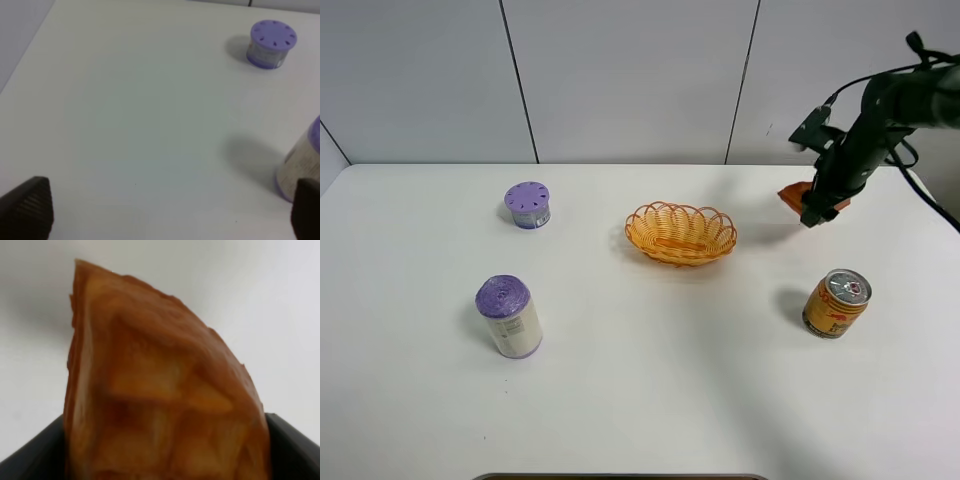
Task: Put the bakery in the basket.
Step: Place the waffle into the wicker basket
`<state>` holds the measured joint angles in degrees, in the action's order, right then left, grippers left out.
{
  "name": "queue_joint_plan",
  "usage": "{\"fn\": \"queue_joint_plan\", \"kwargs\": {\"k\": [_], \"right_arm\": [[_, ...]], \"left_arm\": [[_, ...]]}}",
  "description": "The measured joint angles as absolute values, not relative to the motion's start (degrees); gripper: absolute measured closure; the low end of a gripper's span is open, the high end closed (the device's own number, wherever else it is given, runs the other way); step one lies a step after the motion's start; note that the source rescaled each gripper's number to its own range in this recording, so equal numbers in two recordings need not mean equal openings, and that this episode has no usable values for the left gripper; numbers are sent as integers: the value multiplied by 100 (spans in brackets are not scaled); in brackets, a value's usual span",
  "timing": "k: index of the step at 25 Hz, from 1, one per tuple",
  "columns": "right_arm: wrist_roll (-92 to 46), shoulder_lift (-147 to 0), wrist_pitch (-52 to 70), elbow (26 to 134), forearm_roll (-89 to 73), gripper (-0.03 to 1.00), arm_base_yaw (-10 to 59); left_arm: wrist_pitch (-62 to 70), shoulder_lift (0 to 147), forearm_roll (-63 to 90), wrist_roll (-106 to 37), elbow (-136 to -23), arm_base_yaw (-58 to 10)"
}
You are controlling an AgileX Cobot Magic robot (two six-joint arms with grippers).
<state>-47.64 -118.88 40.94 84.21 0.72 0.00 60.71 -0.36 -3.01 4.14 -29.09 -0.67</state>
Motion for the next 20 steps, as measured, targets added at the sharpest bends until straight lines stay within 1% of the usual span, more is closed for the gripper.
{"fn": "queue_joint_plan", "kwargs": {"k": [4, 8, 14, 20], "right_arm": [[-4331, -11326, 4149, 8421, 72, 94, 7], [-3828, -10936, 4163, 8421, 0, 94, 173], [-3179, -10700, 4166, 8421, 0, 94, 710], [-2222, -10687, 3970, 8421, -30, 94, 1423]], "left_arm": [[6071, -36, -301, 414, -2909, -67], [6071, -36, -301, 414, -2909, -67], [6071, -36, -301, 414, -2909, -67], [6071, -36, -301, 414, -2909, -67]]}}
